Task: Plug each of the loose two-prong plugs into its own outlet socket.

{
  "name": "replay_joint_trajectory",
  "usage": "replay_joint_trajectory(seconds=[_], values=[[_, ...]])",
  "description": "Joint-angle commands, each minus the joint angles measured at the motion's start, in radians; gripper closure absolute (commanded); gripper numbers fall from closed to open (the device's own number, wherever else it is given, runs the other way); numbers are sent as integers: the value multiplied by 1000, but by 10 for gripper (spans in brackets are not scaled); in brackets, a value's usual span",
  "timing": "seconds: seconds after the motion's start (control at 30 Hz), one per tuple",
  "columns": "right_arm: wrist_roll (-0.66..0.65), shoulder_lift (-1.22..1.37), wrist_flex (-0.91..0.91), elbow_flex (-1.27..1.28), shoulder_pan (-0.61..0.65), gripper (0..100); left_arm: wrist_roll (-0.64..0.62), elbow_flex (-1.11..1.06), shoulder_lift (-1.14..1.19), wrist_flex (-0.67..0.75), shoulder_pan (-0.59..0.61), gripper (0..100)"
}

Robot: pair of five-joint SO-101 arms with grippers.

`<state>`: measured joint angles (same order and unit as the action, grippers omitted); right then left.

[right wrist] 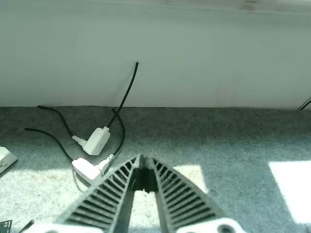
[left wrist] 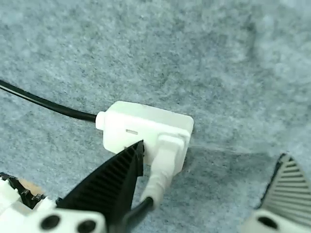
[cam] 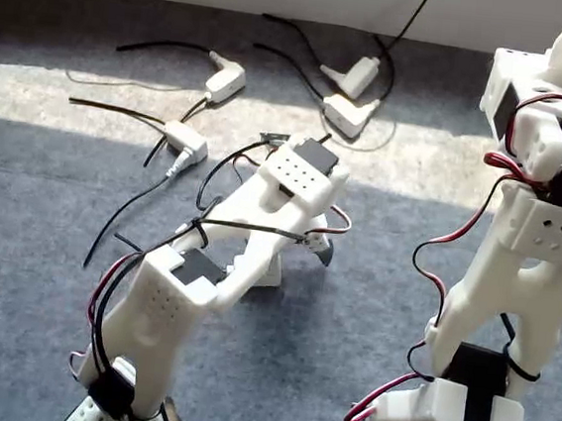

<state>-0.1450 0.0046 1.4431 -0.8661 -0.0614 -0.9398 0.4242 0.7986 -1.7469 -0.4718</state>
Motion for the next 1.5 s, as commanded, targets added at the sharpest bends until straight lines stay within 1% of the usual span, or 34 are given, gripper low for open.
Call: replay_joint_trajectory(seconds=[0.0,0.1,0.2,0.37,0.5,0.6,0.67,0.7,0.8,0.87,0.97,1.07,1.13,1.2,1.27,1.3,1.4,1.47], values=[[11,-5,-19,-27,-5,992,-2,67,-10,-6,65,589],[11,-5,-19,-28,-7,992,2,111,-84,-6,125,589],[11,-5,-19,-28,-7,992,40,122,-170,-6,173,589],[11,-5,-19,-28,-7,992,48,150,-314,-3,193,589],[11,-5,-19,-28,-7,992,49,275,-424,-2,197,589],[11,-5,-19,-28,-7,992,100,414,-493,-2,236,589],[28,-5,-19,-28,-5,992,123,498,-541,-3,292,590],[58,-5,-19,-30,-5,988,126,532,-564,-3,332,591],[183,-5,-22,-33,-4,929,129,601,-633,-5,486,591],[293,-4,-33,-27,8,882,160,610,-677,-6,595,591],[457,5,-28,-19,16,858,204,550,-759,-8,737,591],[618,36,-5,-10,39,853,253,420,-858,-8,849,589],[698,58,12,-5,77,841,301,311,-932,-8,911,589],[727,81,64,-5,154,800,351,183,-1009,-8,969,589],[712,102,139,-5,236,771,400,48,-1078,-8,1020,589],[678,111,185,-5,274,767,420,-21,-1109,-8,1043,589],[488,130,288,-5,389,767,470,-217,-1182,0,1101,589],[365,124,325,-5,461,767,499,-329,-1216,0,1130,589]])
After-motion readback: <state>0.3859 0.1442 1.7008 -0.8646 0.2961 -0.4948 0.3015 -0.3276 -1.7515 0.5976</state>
